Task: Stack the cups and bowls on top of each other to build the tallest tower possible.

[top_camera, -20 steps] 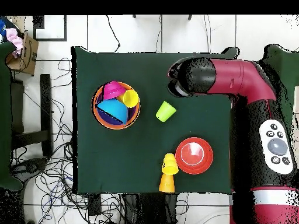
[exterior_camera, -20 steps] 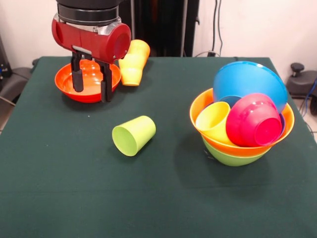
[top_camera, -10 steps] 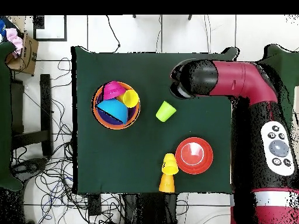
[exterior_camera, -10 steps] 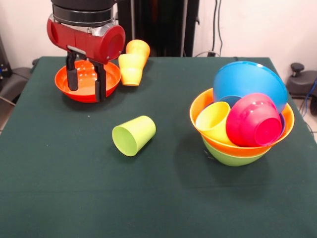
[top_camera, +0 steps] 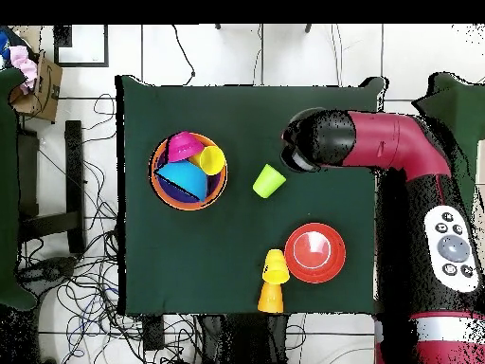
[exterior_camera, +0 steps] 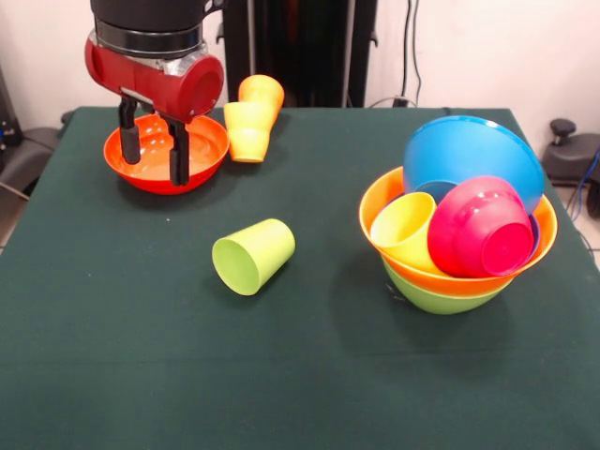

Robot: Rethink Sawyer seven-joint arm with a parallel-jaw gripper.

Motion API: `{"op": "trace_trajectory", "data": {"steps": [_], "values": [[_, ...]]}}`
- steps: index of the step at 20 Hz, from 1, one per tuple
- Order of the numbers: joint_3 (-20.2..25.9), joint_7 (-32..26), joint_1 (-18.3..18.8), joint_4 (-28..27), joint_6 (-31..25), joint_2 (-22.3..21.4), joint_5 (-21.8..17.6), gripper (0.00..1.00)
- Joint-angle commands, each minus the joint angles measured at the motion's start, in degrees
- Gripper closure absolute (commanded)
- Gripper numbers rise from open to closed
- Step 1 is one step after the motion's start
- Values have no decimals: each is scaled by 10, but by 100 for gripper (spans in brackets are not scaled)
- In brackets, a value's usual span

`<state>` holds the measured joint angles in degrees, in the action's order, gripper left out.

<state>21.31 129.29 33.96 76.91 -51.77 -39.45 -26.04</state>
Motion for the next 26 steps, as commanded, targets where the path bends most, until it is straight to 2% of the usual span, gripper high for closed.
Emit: {"op": "trace_trajectory", "data": {"steps": [1,7,14,26], "values": [[-25,-17,-22,66,18,1,-27,0],[-31,-12,-27,72,19,-4,-24,0],[-38,1,-28,96,53,-4,-19,0],[-56,18,-46,118,78,-13,-9,0]]}}
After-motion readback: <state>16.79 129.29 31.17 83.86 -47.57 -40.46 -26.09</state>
